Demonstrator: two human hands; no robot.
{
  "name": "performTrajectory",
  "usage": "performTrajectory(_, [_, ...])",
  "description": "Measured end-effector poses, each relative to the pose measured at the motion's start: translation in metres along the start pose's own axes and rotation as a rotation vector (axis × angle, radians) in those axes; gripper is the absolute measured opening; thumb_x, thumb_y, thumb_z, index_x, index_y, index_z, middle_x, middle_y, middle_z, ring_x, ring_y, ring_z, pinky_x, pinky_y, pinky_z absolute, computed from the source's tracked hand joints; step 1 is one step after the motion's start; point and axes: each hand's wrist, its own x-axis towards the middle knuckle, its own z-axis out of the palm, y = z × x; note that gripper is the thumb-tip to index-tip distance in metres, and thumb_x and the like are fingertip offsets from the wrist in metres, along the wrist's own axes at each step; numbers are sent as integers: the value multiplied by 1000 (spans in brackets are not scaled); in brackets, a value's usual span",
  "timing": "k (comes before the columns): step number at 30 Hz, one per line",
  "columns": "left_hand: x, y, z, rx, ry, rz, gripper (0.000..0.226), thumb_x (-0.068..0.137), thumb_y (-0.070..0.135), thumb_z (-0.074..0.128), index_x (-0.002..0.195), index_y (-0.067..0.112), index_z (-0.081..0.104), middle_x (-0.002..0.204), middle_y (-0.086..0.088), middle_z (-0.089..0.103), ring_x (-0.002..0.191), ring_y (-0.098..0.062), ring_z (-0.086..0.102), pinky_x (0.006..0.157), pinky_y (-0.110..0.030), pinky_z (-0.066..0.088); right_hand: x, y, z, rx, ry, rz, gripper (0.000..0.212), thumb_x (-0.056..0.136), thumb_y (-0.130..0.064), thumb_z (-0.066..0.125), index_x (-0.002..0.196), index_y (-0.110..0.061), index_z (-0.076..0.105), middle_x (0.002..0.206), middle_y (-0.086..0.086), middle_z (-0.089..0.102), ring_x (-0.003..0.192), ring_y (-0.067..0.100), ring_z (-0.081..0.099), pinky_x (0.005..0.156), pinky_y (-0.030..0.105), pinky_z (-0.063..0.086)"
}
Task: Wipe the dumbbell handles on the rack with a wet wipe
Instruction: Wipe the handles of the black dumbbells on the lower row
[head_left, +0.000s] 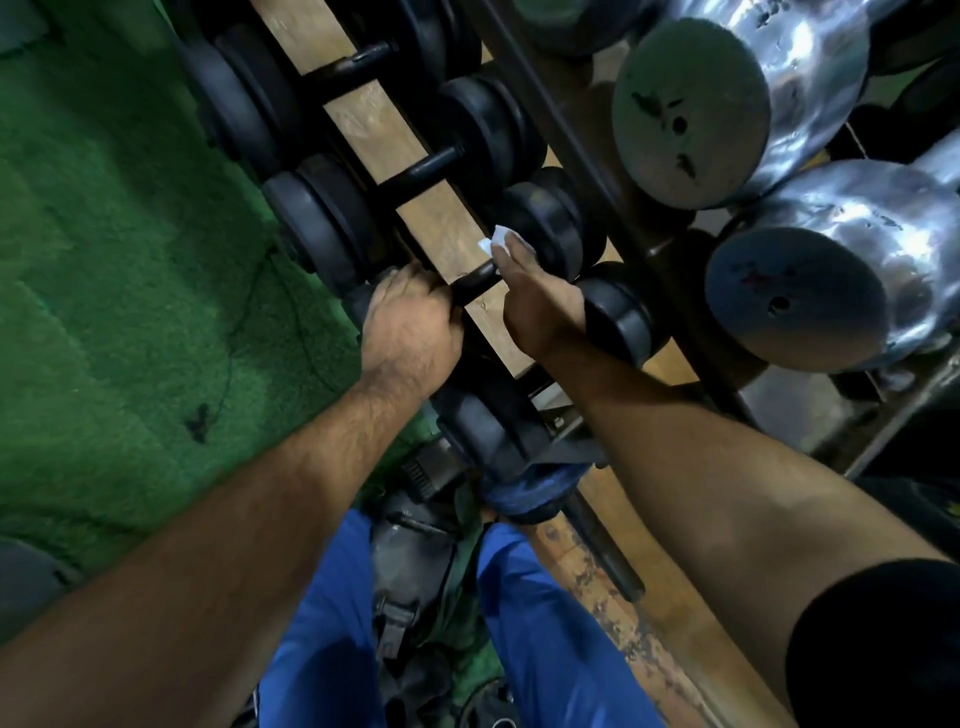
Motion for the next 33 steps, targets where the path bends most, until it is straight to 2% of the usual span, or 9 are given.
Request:
performTrajectory(5, [-1,5,-5,16,-35,-13,27,81,31,53,89,11,70,97,-9,65,108,-29,55,100,-42,40,13,7,-9,184,15,40,40,103,-35,40,142,-38,50,149,-11,48,130,17,52,105,25,37])
performTrajectory(7, [-2,5,-7,16,-39,-17,26,81,30,54,89,10,70,96,-10,65,108,-29,55,100,-42,40,20,7,-4,196,-16,-4,39,103,-32,41,140,-33,53,149,-11,48,134,15,48,105,16,32])
performTrajectory(10, [-2,4,-9,19,-39,-10,27,81,30,55,90,10,70,97,-11,64,109,-30,54,101,-42,41,21,12,8,113,-27,-103,39,101,-29,42,139,-36,53,154,-14,40,125,21,56,99,31,43])
performTrajectory(13, [-3,3,-10,16,-43,11,26,82,30,53,90,11,69,96,-9,64,108,-28,54,102,-41,40,14,7,12,109,0,-32,40,99,-25,40,136,-35,50,154,-14,35,110,27,63,87,36,49])
performTrajectory(16, [-4,2,-11,10,-29,13,26,83,30,53,91,10,69,97,-9,64,110,-28,54,105,-41,39,5,-11,14,203,-32,-109,46,88,-31,29,128,-32,51,142,-7,47,114,27,60,94,37,50])
performTrajectory(19, [-5,4,-11,9,-9,13,31,83,30,51,95,9,69,100,-10,64,112,-29,54,106,-42,39,-3,-17,16,211,5,-300,48,86,-28,37,130,-27,57,132,-4,58,116,20,60,94,38,51])
performTrajectory(23, [-5,4,-9,6,0,7,30,83,29,53,95,7,69,102,-12,64,115,-31,53,107,-42,38,6,-9,3,72,-14,-108,47,89,-21,43,131,-39,49,144,-17,45,105,26,64,84,38,54])
performTrajectory(29, [-6,5,-12,-49,2,-11,32,85,29,51,103,8,68,109,-11,64,118,-30,51,108,-41,36,-12,-33,-6,203,-138,-198,46,94,-7,49,139,-16,53,133,6,60,116,27,60,88,24,41])
performTrajectory(33, [-15,-5,-5,-219,51,-101,50,89,34,55,131,6,54,141,-14,51,137,-28,40,118,-40,26,-7,-28,-5,265,-107,-138,52,90,-39,32,138,-32,51,142,-6,54,119,23,62,96,40,51])
